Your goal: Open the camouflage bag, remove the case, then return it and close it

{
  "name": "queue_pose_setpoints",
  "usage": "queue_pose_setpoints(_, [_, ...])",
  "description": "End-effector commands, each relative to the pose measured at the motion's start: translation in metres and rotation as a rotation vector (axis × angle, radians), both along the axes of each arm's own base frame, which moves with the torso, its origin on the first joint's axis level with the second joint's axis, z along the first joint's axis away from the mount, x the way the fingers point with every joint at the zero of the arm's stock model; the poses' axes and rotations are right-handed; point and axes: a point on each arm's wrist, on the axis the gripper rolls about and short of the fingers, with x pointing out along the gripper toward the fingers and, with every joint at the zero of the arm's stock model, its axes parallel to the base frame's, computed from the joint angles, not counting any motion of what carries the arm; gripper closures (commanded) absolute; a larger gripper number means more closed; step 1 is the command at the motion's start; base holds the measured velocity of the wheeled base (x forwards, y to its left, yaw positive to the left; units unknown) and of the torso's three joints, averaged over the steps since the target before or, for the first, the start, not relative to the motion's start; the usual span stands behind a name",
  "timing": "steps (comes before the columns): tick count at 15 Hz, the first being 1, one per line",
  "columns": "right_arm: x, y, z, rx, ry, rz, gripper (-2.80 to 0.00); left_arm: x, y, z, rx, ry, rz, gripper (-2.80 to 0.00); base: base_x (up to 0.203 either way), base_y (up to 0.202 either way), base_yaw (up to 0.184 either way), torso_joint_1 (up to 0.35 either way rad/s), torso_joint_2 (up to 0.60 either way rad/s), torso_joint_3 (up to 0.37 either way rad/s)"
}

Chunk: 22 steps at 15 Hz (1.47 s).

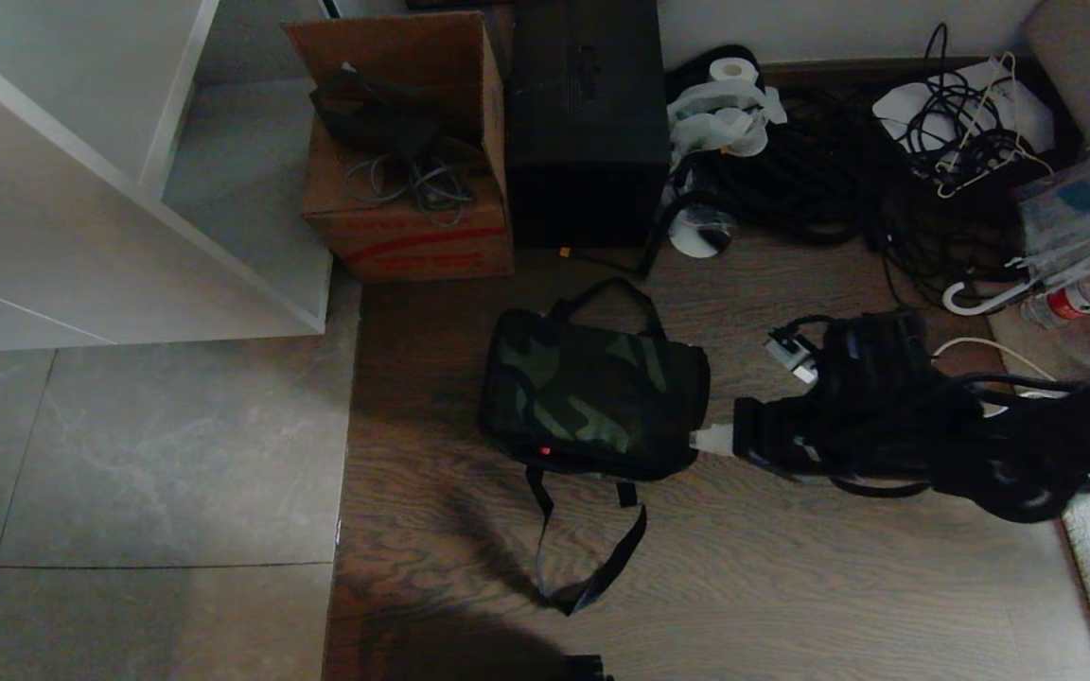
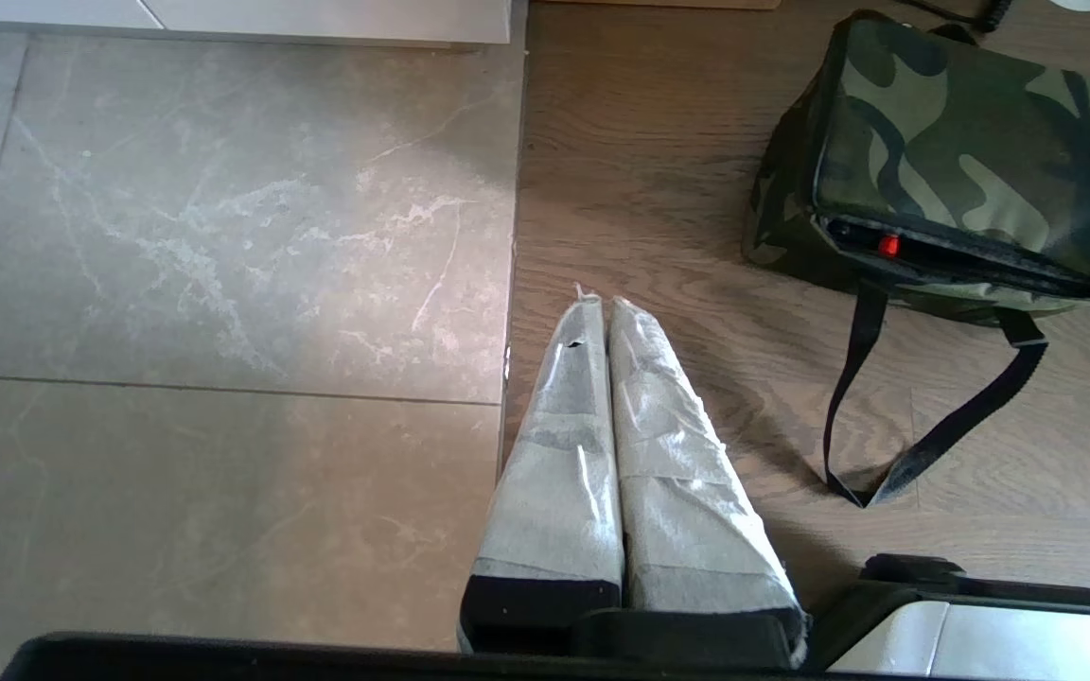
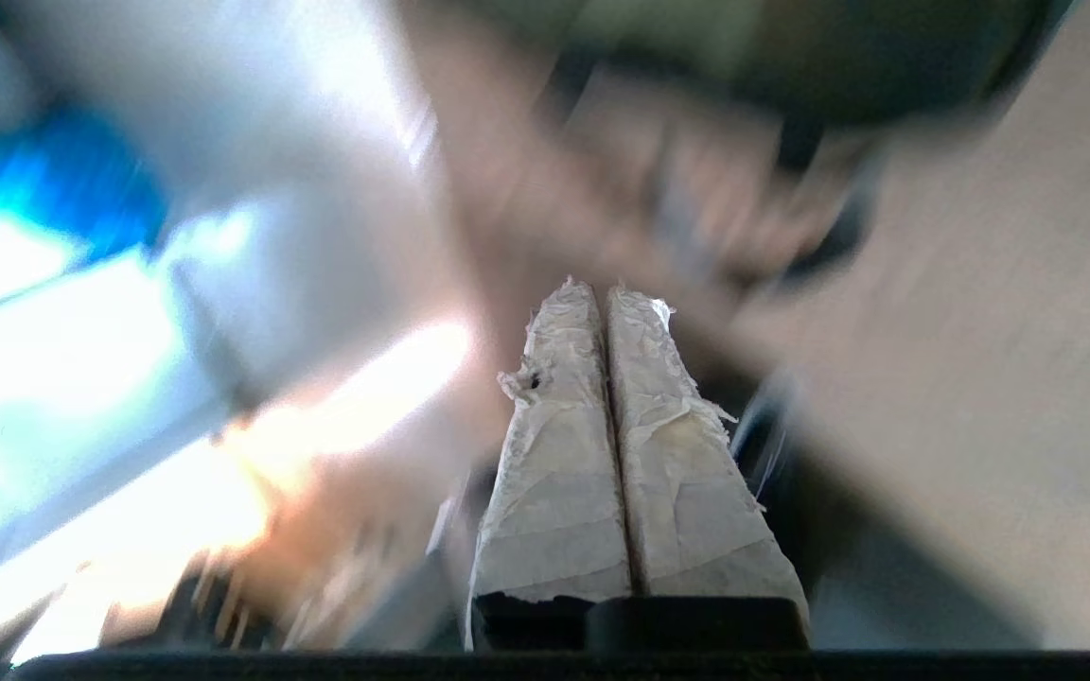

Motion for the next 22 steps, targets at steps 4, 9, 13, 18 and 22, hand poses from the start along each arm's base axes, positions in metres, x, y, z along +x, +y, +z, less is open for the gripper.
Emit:
queue_pose_setpoints(4, [-0.160,-0.060,0.055,-0.023,-0.182,0.161,0.00,0.001,0.000,-0.002,-0.001,0.008,0.001,0.00,0.000,0.000,0.000,0.000,0.00,0.000])
queue_pose_setpoints(9, [-0.281,-0.111,0.010,-0.255,-0.389,-0.127,0.00,0.001,0.000,-0.002,0.000,0.008,0.001,0.00,0.000,0.000,0.000,0.000,0.00,0.000])
queue_pose_setpoints(13, [-0.310,-0.118,-0.037,-0.463,-0.454,-0.422,0.00,0.001,0.000,-0.002,-0.002,0.008,0.001,0.00,0.000,0.000,0.000,0.000,0.00,0.000])
queue_pose_setpoints(18, [-0.311,-0.122,-0.053,-0.536,-0.546,-0.561,0.00,0.001,0.000,-0.002,0.000,0.008,0.001,0.00,0.000,0.000,0.000,0.000,0.00,0.000])
queue_pose_setpoints(22, [-0.324,-0.122,-0.056,-0.478,-0.738,-0.606,0.00,0.001,0.000,-0.002,0.000,0.008,0.001,0.00,0.000,0.000,0.000,0.000,0.00,0.000])
